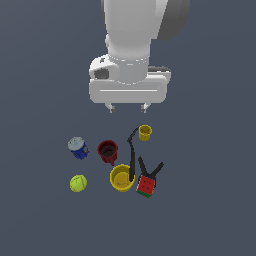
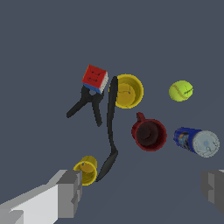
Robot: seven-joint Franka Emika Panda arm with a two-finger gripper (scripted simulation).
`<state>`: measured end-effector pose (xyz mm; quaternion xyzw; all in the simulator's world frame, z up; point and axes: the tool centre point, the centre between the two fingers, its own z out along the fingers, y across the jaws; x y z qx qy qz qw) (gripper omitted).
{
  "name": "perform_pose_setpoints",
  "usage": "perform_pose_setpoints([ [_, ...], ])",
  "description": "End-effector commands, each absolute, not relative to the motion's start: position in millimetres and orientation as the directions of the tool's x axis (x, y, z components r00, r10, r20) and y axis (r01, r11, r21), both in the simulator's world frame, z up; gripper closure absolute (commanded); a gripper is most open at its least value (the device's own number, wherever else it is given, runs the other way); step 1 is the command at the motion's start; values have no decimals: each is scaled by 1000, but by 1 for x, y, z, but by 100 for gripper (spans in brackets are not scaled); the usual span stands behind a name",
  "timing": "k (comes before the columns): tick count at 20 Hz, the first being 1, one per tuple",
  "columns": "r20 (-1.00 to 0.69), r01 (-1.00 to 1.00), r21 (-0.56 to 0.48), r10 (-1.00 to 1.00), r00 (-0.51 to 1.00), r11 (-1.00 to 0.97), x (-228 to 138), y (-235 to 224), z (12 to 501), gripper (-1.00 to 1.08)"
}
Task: Pick up a designated object from a clutter of objects.
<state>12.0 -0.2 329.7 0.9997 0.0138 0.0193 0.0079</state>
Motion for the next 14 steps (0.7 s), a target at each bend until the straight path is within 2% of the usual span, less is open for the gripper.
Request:
perform_pose_setpoints([
  [1, 38, 27, 16, 28, 999, -999, 12, 0, 330, -92],
  [10, 56, 54, -2, 54, 997, -999, 9, 29, 338, -92],
  [14, 55, 52, -2, 51, 997, -999, 9, 27, 337, -92],
])
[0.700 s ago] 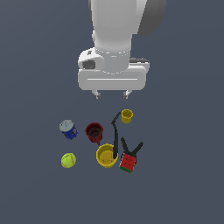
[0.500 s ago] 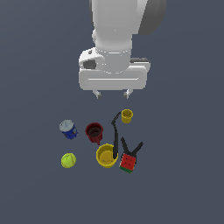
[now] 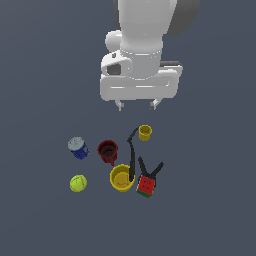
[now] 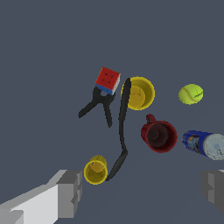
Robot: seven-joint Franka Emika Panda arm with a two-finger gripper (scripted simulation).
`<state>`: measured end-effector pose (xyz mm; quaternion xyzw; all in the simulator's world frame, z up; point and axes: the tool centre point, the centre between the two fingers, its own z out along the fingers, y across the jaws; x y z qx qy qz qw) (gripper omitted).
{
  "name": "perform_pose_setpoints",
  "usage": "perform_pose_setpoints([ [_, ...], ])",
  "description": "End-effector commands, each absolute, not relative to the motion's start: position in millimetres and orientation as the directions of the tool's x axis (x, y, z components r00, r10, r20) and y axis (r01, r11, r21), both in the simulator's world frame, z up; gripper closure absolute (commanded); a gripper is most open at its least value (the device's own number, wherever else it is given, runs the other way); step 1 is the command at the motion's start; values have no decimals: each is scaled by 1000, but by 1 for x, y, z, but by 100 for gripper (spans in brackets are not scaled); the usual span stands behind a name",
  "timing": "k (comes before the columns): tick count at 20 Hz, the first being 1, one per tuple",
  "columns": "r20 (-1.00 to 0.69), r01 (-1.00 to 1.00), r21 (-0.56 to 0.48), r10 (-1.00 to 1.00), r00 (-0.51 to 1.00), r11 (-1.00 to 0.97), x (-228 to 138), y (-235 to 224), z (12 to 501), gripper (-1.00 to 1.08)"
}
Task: Pick up a designated object from a clutter of objects.
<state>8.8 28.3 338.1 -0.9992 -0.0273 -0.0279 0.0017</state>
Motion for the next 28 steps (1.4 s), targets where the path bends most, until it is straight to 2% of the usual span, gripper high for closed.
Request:
perform_pose_setpoints([
  [1, 54, 47, -3, 47, 997, -999, 10, 25, 336, -92],
  [10, 41, -74, -23, -75, 996, -997, 23, -26, 293, -92],
  [16, 23, -239, -33, -240, 971, -971, 27, -99, 234, -92],
  [21, 10, -383, -25, -383, 924, -924, 16, -166, 181, -92],
  [28, 1, -499, -7, -499, 867, -867, -5, -224, 136, -92],
])
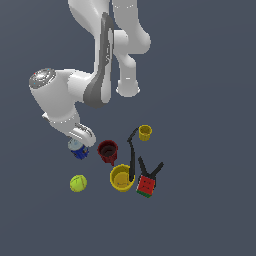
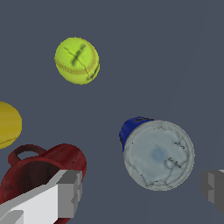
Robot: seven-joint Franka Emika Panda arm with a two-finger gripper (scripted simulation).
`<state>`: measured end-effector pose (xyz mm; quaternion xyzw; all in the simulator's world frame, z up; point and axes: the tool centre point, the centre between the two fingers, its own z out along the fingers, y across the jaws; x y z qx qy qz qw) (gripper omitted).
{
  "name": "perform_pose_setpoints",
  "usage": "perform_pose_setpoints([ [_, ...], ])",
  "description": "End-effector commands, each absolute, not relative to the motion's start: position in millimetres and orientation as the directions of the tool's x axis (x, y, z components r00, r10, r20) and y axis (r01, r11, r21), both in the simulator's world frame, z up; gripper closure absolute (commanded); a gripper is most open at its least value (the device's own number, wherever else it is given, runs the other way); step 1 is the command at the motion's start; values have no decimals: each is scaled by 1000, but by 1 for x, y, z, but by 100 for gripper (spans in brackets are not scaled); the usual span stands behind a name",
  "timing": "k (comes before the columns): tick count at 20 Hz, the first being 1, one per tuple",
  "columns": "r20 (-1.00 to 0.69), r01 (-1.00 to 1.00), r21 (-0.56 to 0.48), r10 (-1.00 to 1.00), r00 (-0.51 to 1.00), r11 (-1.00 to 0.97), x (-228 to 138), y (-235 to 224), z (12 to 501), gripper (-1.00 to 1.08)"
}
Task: Pick up a designated object from a clutter of objects.
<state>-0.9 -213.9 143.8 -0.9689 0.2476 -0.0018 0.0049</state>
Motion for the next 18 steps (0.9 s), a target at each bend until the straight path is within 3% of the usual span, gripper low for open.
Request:
perform_pose_setpoints([
  [1, 1, -508, -5, -508, 861, -861, -7, -228, 133, -92],
  [18, 0, -528, 0, -528, 849, -849, -13, -238, 88, -92],
])
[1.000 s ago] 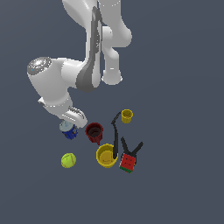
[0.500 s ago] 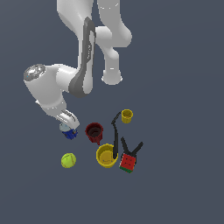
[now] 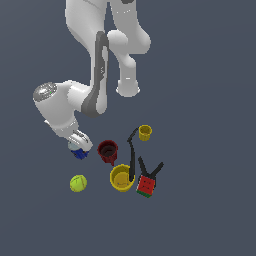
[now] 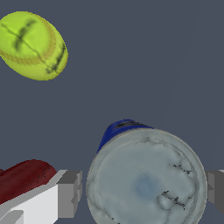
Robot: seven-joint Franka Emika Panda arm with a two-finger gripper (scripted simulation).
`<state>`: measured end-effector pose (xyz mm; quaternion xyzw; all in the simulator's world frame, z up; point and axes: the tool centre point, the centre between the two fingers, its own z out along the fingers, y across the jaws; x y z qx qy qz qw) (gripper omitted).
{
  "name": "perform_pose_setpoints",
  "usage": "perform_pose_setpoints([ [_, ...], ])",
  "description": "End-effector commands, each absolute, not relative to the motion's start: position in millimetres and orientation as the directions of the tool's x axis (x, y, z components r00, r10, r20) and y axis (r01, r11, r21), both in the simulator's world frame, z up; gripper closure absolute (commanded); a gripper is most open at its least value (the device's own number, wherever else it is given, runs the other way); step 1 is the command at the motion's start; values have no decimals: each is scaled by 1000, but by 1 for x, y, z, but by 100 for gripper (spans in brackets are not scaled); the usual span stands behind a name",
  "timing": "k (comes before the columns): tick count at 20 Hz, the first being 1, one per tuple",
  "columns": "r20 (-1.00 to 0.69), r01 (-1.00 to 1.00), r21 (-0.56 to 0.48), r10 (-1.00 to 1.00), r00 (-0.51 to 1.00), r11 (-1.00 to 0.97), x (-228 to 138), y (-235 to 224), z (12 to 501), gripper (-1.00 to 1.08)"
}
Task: Pick up a designated object from a clutter of objects.
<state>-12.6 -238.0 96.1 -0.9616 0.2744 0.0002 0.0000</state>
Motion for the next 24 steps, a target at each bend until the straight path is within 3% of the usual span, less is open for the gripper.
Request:
perform_pose_setpoints([
  [1, 0, -528, 0, -528, 849, -849, -13, -238, 84, -92],
  [7, 0, -529, 0, -529, 849, -849, -12, -239, 74, -92],
  [8, 0, -529, 0, -529, 849, -849, -12, -239, 74, 108],
  [24, -1, -529, -1, -529, 849, -849, -14, -231, 81, 108],
])
